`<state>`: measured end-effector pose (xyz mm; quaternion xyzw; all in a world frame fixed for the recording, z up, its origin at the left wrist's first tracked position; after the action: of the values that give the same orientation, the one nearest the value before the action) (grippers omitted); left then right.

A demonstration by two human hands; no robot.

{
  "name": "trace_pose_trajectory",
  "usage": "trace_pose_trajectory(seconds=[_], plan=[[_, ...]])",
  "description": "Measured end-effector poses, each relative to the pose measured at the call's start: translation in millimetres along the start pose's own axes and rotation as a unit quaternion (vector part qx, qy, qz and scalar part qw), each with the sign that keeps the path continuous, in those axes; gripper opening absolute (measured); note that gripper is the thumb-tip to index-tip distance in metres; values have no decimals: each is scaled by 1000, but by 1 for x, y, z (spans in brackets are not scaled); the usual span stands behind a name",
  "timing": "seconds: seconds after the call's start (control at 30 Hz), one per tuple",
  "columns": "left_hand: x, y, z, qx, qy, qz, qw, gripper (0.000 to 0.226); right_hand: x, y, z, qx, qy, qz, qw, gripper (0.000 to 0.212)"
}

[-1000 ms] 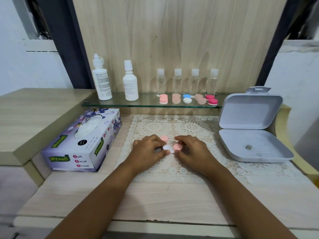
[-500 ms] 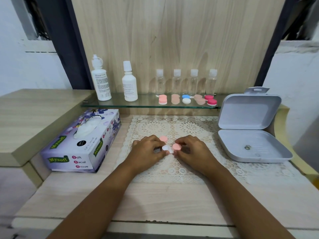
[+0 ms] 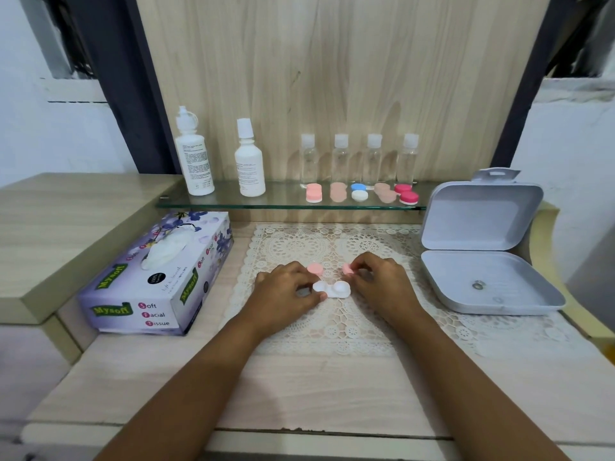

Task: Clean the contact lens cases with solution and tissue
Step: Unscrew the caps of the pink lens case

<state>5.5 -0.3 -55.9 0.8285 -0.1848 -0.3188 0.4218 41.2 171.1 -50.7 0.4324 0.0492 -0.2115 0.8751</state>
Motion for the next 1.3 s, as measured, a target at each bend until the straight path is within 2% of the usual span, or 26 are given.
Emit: trace_pose_trajectory(seconds=[0.2,0.4,0.63,0.83,0.97,1.03,1.13,1.23,1.3], plan=[[1,0,-1,2,2,1,1000,29,0,-2,0,29,20,-3,999,20],[0,1,-1,-6,2,8,1000,31,9,7,6,-3,38,1,999,24],[1,1,-1,-9,4,10,1000,32,23,2,11,58,53,48,996,41],[2,2,-2,-10,-2,13,1000,35,25,1,12,68,57,47,995,35],[1,9,-1,27,2,-29,999,35,24,2,11,57,52,45,996,32],[1,11,1,-3,14,-41,999,35,24,2,10,45,52,40,997,30],[1,8,7,-67,31,-13,997,44,25,5,11,28,50,33,998,29],[2,2,10,-88,59,42,993,51,27,7,13,10,38,23,999,28],[2,2,10,-101,61,51,992,51,28,12,15,-16,27,11,999,25]])
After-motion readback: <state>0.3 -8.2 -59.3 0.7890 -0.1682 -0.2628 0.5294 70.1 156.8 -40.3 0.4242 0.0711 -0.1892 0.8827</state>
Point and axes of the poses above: each hand's wrist, its own x-axis away from the middle knuckle, its own y-axis out of the back of the hand, z = x × y, the point moved 5 cm from there along -x, towards the middle knuckle, and after that the axes turned 6 degrees about -y, right-handed, at the moved point
